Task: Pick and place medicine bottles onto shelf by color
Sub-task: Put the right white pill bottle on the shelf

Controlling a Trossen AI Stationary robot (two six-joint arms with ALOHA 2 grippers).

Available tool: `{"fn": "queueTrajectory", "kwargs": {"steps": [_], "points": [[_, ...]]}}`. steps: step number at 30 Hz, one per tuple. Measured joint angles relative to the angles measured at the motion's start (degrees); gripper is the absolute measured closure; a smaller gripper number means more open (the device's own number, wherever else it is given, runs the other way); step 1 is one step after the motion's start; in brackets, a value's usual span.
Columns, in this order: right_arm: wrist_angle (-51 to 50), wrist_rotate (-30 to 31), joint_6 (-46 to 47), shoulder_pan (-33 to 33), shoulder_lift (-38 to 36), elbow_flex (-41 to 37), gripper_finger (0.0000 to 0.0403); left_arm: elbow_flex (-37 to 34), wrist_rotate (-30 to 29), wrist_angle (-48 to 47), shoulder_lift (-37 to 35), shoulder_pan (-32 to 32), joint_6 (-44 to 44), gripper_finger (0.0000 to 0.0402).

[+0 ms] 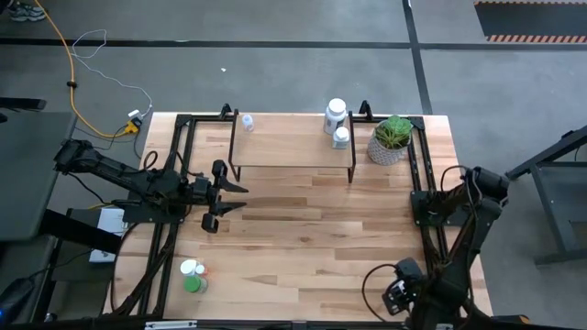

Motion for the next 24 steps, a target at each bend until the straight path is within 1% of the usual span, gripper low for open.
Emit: {"fn": "queueTrajectory", "kwargs": {"steps": [3, 8, 12, 14, 16, 19, 24], "points": [[-1.29, -3.37, -0.41, -0.17, -0.09, -0.61, 0.0178, 0.00, 0.02, -0.02, 0.00, 0.00, 0.02, 0.0253], [-1.31, -2.84, -2.17, -0.24, -0.02, -0.24, 0.0178, 0.00, 0.02, -0.04, 0.00, 0.00, 0.02, 0.0253], [-1.42, -0.55, -2.43, -0.46, -0.11, -0.20, 0.0178, 0.00, 0.02, -0.04, 0.00, 0.00, 0.02, 0.0253], [-1.54, 2.63, -3.24, -0.64, -0.22, -0.20, 0.0178, 0.01, 0.02, -0.04, 0.00, 0.00, 0.02, 0.0253], [-1.59, 4.35, -3.70, -1.14, -0.22, -0.17, 0.0178, 0.02, 0.02, -0.04, 0.00, 0.00, 0.02, 0.0253], [-1.81, 5.01, -5.51, -2.17, -0.22, -0.17, 0.0178, 0.02, 0.02, -0.04, 0.00, 0.00, 0.02, 0.0253], [-2.51, 8.31, -9.99, -5.05, -0.22, -0.17, 0.0178, 0.02, 0.02, -0.04, 0.00, 0.00, 0.02, 0.0253]]}}
